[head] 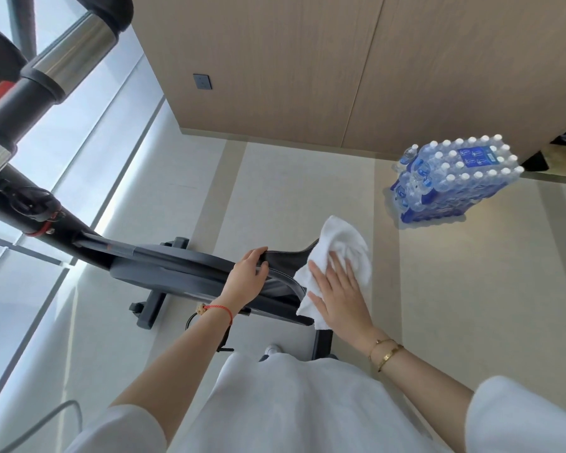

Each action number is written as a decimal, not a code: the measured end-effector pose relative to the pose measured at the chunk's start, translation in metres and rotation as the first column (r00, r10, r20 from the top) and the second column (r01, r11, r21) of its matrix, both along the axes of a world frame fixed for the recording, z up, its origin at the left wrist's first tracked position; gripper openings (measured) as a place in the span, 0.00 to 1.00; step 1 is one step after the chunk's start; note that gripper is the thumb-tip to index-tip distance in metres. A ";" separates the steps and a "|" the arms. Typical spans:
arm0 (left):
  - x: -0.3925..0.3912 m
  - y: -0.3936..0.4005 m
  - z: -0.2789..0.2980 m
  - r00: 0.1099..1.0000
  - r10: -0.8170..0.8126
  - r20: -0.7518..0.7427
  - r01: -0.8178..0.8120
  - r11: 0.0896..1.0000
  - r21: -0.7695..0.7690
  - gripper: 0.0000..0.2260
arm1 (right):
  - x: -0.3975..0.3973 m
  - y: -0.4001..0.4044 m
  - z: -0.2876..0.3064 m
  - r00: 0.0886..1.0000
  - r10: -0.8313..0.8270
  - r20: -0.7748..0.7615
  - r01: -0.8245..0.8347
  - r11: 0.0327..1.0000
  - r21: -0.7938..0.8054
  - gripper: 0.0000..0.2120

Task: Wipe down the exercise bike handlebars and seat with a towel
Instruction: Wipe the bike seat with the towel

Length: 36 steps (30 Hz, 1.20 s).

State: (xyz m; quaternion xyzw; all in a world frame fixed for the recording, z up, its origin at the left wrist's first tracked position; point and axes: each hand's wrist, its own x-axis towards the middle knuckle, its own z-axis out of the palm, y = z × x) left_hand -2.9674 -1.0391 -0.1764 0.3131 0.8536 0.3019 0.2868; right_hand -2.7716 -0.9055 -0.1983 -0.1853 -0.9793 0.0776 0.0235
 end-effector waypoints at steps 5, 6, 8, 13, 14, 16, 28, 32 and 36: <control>0.001 0.000 0.002 1.000 -0.012 -0.005 0.012 1.000 -0.004 0.19 | -0.027 -0.002 0.001 0.990 0.109 0.085 -0.113 0.993 0.043 0.29; 0.001 0.000 0.002 1.000 -0.019 -0.006 0.019 1.000 -0.003 0.19 | -0.022 0.001 0.002 0.989 0.120 0.090 -0.124 0.992 0.035 0.29; 0.000 -0.001 0.001 1.000 -0.028 -0.011 0.028 1.000 -0.005 0.19 | -0.002 0.008 0.005 0.990 0.127 0.066 -0.127 0.992 0.007 0.28; -0.001 -0.001 0.000 0.999 -0.032 -0.018 0.032 0.999 -0.004 0.19 | 0.023 0.019 0.008 0.998 0.059 -0.023 -0.061 0.993 -0.097 0.26; -0.001 -0.001 0.000 0.999 -0.034 -0.018 0.034 0.999 0.001 0.19 | 0.017 0.018 0.007 0.999 0.050 -0.015 -0.051 0.994 -0.101 0.26; -0.002 -0.001 -0.001 0.999 -0.037 -0.018 0.037 0.999 0.006 0.19 | 0.001 0.014 0.008 0.998 0.064 0.027 -0.062 0.996 -0.069 0.27; -0.004 0.001 -0.002 1.000 -0.011 -0.025 0.011 1.000 0.008 0.18 | -0.074 -0.016 0.003 0.990 -0.003 0.142 -0.012 0.994 0.106 0.35; -0.004 0.001 -0.004 1.000 -0.008 -0.013 0.008 1.000 0.003 0.18 | -0.044 -0.016 0.004 0.997 -0.047 0.065 0.043 0.997 0.062 0.34; -0.003 0.001 -0.005 1.000 -0.004 -0.001 0.004 1.000 -0.004 0.18 | -0.002 -0.014 0.002 0.999 -0.052 -0.010 0.052 0.999 -0.006 0.30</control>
